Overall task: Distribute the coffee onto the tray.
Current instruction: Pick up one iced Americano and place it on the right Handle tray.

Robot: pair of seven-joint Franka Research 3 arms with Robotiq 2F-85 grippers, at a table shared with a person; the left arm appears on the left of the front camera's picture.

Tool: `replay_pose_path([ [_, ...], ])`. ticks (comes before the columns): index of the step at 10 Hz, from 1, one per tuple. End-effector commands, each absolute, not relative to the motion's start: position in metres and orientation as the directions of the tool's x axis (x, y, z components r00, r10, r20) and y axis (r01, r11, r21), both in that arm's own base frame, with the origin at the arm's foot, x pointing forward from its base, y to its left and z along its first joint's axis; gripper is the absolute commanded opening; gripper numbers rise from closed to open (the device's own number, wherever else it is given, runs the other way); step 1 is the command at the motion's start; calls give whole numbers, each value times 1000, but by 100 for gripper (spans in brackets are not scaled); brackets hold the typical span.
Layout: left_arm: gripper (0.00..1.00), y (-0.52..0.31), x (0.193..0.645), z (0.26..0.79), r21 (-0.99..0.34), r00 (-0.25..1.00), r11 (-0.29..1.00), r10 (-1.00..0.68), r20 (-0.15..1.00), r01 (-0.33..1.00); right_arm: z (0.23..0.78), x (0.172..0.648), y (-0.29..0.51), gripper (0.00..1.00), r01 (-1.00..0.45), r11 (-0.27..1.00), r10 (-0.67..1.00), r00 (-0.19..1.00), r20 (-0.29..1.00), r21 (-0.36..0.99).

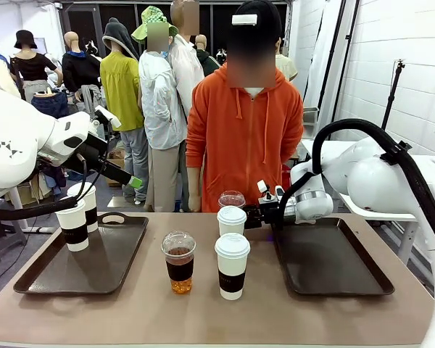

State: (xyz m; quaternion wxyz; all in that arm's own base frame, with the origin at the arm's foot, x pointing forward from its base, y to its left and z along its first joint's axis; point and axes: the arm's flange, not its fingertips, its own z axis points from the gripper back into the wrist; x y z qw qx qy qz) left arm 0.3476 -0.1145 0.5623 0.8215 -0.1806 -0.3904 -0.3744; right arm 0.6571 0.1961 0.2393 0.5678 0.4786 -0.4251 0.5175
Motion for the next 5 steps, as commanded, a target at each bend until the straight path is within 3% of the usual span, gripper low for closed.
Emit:
replay_pose_path([
  [1, 100, -113, 348, 562, -15, 418, 650, -470, 778, 760, 264, 669, 192, 80, -995, 14, 179, 104, 978, 103],
  [5, 100, -113, 348, 562, -15, 418, 650, -470, 778, 760, 310, 677, 162, 80, -995, 66, 205, 82, 975, 70],
])
